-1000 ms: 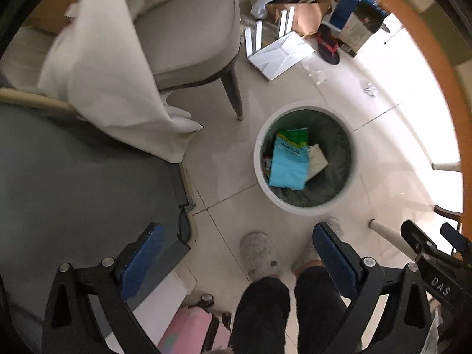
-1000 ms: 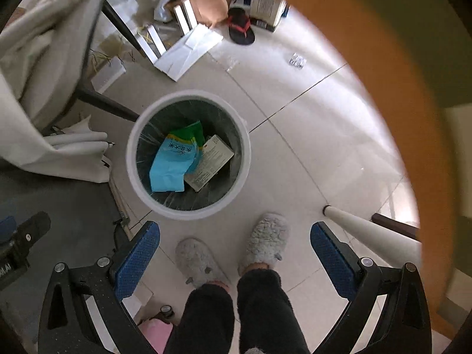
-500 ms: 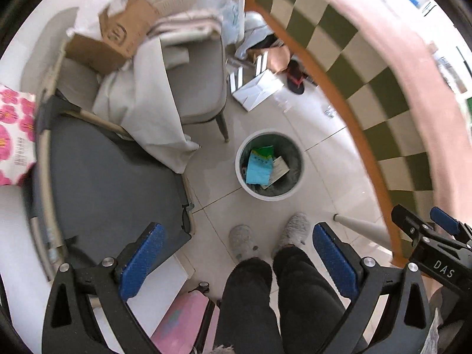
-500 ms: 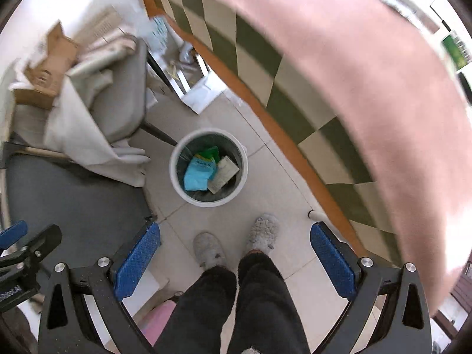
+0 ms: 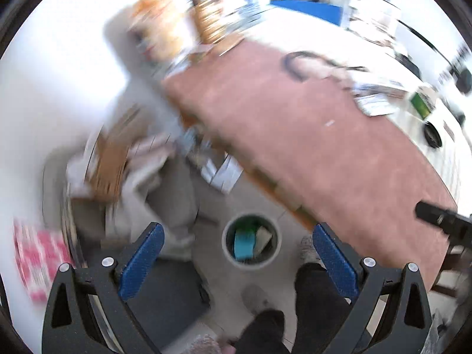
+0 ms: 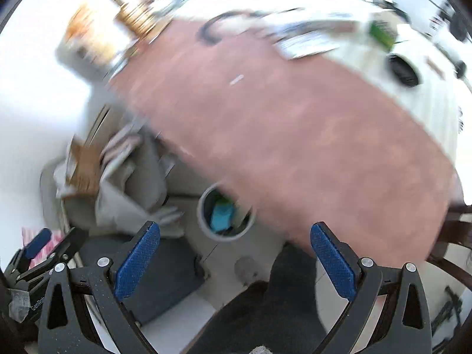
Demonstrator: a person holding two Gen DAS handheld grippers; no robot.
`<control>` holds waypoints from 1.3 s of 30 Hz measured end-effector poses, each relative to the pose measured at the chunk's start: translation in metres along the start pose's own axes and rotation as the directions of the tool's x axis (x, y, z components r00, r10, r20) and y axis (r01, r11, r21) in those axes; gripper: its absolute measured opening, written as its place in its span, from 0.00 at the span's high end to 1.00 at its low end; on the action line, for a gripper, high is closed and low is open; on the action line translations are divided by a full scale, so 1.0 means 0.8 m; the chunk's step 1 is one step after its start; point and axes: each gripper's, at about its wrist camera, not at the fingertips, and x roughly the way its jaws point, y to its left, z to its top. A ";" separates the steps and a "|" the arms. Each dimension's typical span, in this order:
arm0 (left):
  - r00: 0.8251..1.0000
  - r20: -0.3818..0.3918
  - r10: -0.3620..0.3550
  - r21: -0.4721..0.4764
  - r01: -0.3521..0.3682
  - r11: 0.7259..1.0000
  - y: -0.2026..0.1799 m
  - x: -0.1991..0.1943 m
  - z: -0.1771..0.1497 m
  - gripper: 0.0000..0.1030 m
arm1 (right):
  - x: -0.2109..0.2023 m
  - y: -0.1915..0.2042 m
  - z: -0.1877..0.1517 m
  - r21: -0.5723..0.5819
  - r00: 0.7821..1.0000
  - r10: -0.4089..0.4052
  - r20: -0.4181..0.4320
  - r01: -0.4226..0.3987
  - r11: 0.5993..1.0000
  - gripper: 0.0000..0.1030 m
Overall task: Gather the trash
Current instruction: 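Move both tools back up to the table toward the remaining boxes, then grasp the white Doctor box with left tool while right tool grasps the white green-label box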
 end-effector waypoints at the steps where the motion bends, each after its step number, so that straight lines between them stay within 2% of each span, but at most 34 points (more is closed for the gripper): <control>1: 1.000 0.009 0.006 0.043 -0.006 0.999 -0.023 0.002 0.021 0.00 | -0.001 -0.016 0.014 0.008 1.000 -0.016 0.007 0.016 1.000 0.00; 3: 1.000 0.025 0.016 0.152 -0.020 0.988 -0.083 0.013 0.074 0.00 | -0.005 -0.067 0.065 0.022 0.997 -0.079 0.005 0.079 0.997 0.00; 5: 0.998 0.046 0.044 0.252 -0.054 0.966 -0.138 0.028 0.122 0.00 | -0.005 -0.117 0.120 0.041 0.991 -0.134 -0.003 0.134 0.990 0.00; 8: 0.996 0.057 0.064 0.376 -0.081 0.923 -0.226 0.056 0.196 0.00 | 0.003 -0.176 0.196 0.032 0.976 -0.216 -0.001 0.216 0.976 0.00; 11: 0.998 0.045 0.051 0.472 -0.066 0.879 -0.300 0.090 0.260 0.00 | 0.021 -0.237 0.280 -0.005 0.954 -0.298 -0.018 0.298 0.955 0.00; 13: 0.999 0.021 0.043 0.541 -0.048 0.840 -0.347 0.120 0.299 0.00 | 0.037 -0.265 0.328 -0.046 0.938 -0.346 -0.035 0.344 0.938 0.00; 16: 0.999 -0.042 0.015 0.603 0.014 0.798 -0.385 0.160 0.330 0.00 | 0.066 -0.294 0.385 -0.098 0.926 -0.371 -0.065 0.364 0.926 0.00; 20: 0.991 -0.131 0.017 0.687 0.078 0.722 -0.423 0.220 0.354 0.00 | 0.116 -0.309 0.436 -0.173 0.930 -0.334 -0.155 0.307 0.936 0.00; 23: 0.981 -0.190 0.036 0.750 0.121 0.650 -0.443 0.263 0.362 0.00 | 0.154 -0.312 0.458 -0.234 0.915 -0.351 -0.198 0.304 0.924 0.00; 25: 0.976 -0.218 0.029 0.771 0.154 0.618 -0.449 0.277 0.364 0.01 | 0.178 -0.309 0.463 -0.243 0.911 -0.342 -0.229 0.286 0.927 0.00; 27: 0.962 -0.272 0.000 0.783 0.222 0.582 -0.456 0.291 0.366 0.01 | 0.195 -0.313 0.469 -0.229 0.911 -0.321 -0.257 0.266 0.937 0.00; 28: 0.961 -0.275 0.001 0.788 0.225 0.573 -0.458 0.296 0.366 0.06 | 0.201 -0.315 0.471 -0.214 0.911 -0.315 -0.268 0.262 0.941 0.00; 29: 0.958 -0.285 -0.009 0.790 0.241 0.564 -0.458 0.300 0.366 0.19 | 0.205 -0.317 0.473 -0.198 0.912 -0.305 -0.273 0.257 0.946 0.01; 30: 0.946 -0.322 -0.030 0.775 0.282 0.566 -0.457 0.303 0.367 0.28 | 0.207 -0.321 0.475 -0.177 0.917 -0.292 -0.271 0.251 0.952 0.03; 31: 0.932 -0.360 -0.051 0.752 0.322 0.575 -0.456 0.305 0.368 0.43 | 0.208 -0.324 0.477 -0.162 0.917 -0.297 -0.267 0.261 0.952 0.08; 34: 0.927 -0.368 -0.070 0.717 0.330 0.614 -0.451 0.304 0.369 0.44 | 0.207 -0.334 0.480 -0.101 0.930 -0.261 -0.260 0.242 0.965 0.14; 35: 0.927 -0.369 -0.069 0.696 0.325 0.641 -0.447 0.304 0.371 0.45 | 0.205 -0.338 0.483 -0.075 0.935 -0.246 -0.254 0.235 0.969 0.16; 37: 0.927 -0.368 -0.069 0.628 0.302 0.717 -0.434 0.306 0.382 0.46 | 0.201 -0.346 0.486 -0.021 0.943 -0.224 -0.247 0.225 0.974 0.17; 39: 0.920 -0.388 -0.064 0.511 0.272 0.815 -0.413 0.313 0.393 0.46 | 0.199 -0.353 0.488 0.034 0.946 -0.208 -0.247 0.224 0.974 0.18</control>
